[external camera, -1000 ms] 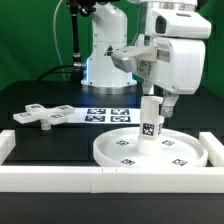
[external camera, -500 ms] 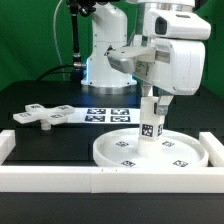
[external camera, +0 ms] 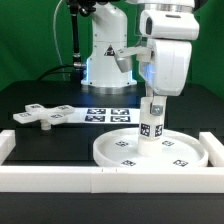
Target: Assemble round table
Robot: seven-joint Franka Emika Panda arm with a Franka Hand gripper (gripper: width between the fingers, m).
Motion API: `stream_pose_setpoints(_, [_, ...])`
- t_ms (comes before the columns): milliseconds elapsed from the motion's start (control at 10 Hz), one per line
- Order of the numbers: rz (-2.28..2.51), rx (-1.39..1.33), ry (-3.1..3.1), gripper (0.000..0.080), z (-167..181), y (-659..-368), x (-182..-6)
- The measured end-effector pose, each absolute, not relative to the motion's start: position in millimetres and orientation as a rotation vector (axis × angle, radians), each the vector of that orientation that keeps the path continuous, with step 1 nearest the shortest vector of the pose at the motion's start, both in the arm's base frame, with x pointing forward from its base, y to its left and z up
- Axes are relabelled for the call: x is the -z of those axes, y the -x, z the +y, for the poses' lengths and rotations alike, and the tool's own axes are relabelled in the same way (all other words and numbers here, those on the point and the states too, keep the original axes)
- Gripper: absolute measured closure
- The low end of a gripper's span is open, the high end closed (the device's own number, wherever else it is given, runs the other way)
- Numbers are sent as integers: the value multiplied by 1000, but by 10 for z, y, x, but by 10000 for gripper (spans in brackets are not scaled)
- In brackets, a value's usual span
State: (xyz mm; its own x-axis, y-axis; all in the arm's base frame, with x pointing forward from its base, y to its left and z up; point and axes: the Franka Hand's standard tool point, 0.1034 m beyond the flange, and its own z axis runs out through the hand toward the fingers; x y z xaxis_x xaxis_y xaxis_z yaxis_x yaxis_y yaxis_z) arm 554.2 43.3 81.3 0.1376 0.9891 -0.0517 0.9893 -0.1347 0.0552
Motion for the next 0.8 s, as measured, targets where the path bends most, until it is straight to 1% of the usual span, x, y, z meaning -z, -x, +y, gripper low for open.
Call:
stream_pose_setpoints(200, [1729,-20,-2531,393,448,-5527,-809])
stream_pose_setpoints(800, [1173,-62,-2836,393,452,-5537,-811])
